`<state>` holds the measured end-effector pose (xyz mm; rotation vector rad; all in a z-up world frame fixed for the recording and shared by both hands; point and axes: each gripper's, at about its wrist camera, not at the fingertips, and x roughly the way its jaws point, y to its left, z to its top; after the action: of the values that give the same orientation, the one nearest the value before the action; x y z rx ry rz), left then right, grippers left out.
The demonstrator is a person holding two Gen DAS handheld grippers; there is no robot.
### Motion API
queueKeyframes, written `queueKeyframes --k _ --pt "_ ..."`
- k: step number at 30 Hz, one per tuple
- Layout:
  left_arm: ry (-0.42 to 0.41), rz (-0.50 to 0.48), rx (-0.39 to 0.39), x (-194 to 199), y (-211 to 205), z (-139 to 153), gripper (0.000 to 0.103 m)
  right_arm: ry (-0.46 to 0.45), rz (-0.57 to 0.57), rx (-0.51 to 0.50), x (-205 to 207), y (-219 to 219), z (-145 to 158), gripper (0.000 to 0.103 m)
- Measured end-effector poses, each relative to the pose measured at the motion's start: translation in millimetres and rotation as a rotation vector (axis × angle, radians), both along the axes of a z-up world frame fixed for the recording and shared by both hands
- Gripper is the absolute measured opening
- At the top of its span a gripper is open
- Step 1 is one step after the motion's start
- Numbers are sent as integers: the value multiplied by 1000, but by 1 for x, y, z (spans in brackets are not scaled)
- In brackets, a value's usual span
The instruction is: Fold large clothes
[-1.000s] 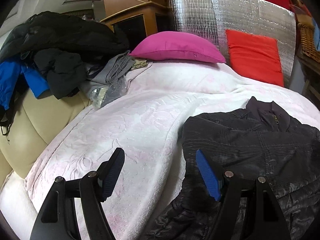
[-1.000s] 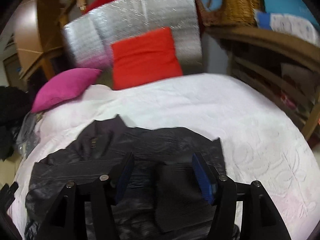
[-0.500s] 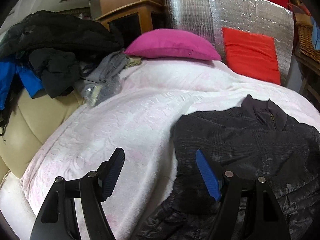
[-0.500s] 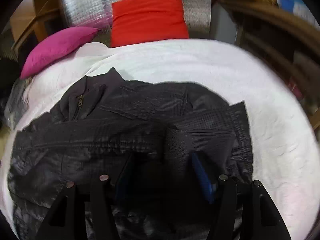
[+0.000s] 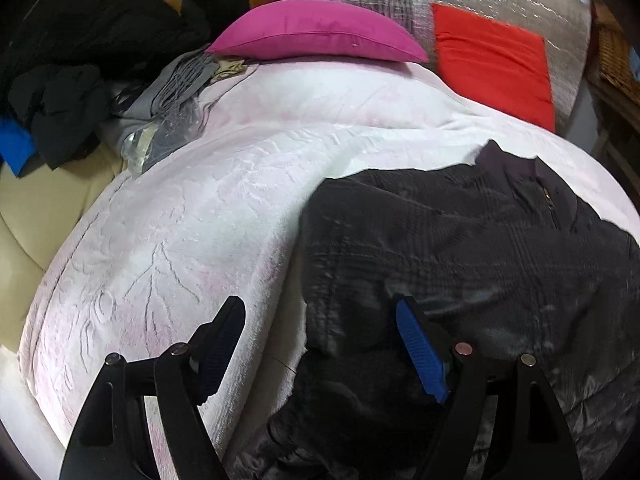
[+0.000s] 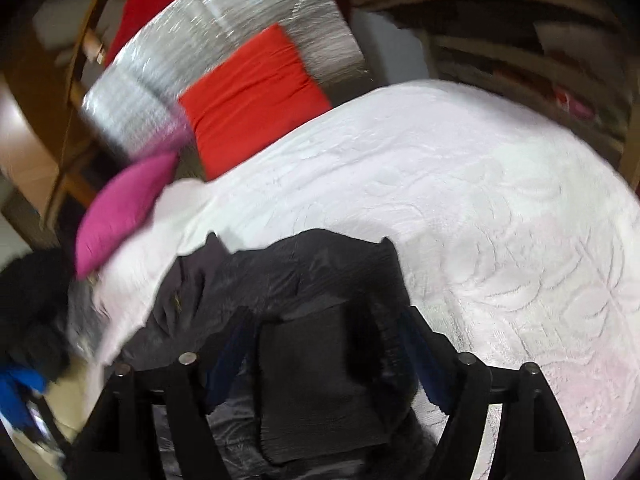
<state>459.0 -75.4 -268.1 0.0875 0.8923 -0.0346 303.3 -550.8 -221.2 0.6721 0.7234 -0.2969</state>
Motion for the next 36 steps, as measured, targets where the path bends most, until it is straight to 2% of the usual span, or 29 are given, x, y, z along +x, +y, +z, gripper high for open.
queueKeyframes --k 5,8,11,14,15,18,20,23,26,27,29,31,32,34,35,36 --pt "2 -11 25 6 -3 -6 79 67 21 120 10 -12 -24 79" --pt "7 -13 38 8 -4 -10 79 112 41 69 18 -3 -31 77" --pt "5 -13 38 7 -3 -9 79 160 82 -35 25 16 -28 66" --pt "-5 -17 53 7 -3 -10 80 252 128 -197 32 38 -30 39" --pt "-10 -17 56 7 -3 -10 80 269 137 -230 32 42 -31 33" --pt "-47 -4 76 4 -2 -3 79 258 143 -312 27 55 -18 20" --pt "-86 4 85 -1 1 7 79 236 157 -349 17 64 -3 19" --pt "-109 9 97 -4 4 11 79 243 146 -341 3 67 4 19" --pt "-47 0 123 4 4 -3 79 308 125 -313 7 58 -17 19" --pt "-28 -10 127 7 2 -9 80 332 130 -295 13 54 -29 23" --pt "-28 -18 146 7 0 -11 80 324 136 -296 19 51 -39 27" --pt "-29 -20 156 7 -1 -9 80 316 132 -295 18 50 -36 29" --pt "-26 -16 146 6 0 -7 79 307 127 -276 16 48 -33 33" --pt "-26 -14 115 3 3 -2 79 270 118 -224 8 43 -25 52" --pt "-32 -19 104 1 3 1 79 246 107 -211 1 39 -20 69" --pt "-48 -30 97 -4 3 6 79 210 89 -207 -6 37 -14 70"
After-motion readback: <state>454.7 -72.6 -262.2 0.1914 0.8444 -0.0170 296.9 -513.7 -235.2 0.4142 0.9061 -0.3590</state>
